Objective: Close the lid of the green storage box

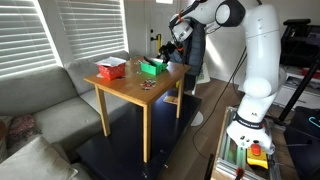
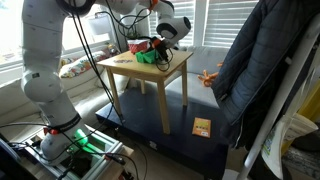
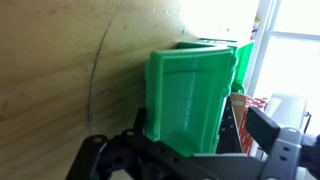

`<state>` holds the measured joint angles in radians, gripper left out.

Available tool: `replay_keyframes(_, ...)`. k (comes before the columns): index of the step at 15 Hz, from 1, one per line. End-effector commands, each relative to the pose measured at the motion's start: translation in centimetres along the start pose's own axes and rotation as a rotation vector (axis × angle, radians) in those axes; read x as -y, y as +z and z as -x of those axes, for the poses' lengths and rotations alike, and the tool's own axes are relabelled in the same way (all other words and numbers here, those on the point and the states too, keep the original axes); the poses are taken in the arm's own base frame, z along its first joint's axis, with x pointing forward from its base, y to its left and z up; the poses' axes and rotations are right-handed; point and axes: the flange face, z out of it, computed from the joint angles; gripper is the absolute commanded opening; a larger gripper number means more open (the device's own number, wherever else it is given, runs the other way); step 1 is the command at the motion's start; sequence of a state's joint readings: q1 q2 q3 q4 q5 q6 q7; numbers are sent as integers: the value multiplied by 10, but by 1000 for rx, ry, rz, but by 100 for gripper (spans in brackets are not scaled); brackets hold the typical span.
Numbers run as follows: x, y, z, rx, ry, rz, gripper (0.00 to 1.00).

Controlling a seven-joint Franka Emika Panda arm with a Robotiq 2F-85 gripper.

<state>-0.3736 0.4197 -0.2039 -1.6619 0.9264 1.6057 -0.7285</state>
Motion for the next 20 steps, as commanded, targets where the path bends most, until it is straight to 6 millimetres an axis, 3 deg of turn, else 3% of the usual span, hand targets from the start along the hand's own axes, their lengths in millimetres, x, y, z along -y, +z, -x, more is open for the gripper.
replay_keyframes(1, 2, -6, -8, -18, 24, -72, 100)
replay_keyframes(8, 19, -24, -8, -48, 9, -133, 100)
replay_keyframes(20, 45, -35, -3, -34, -26, -225, 100)
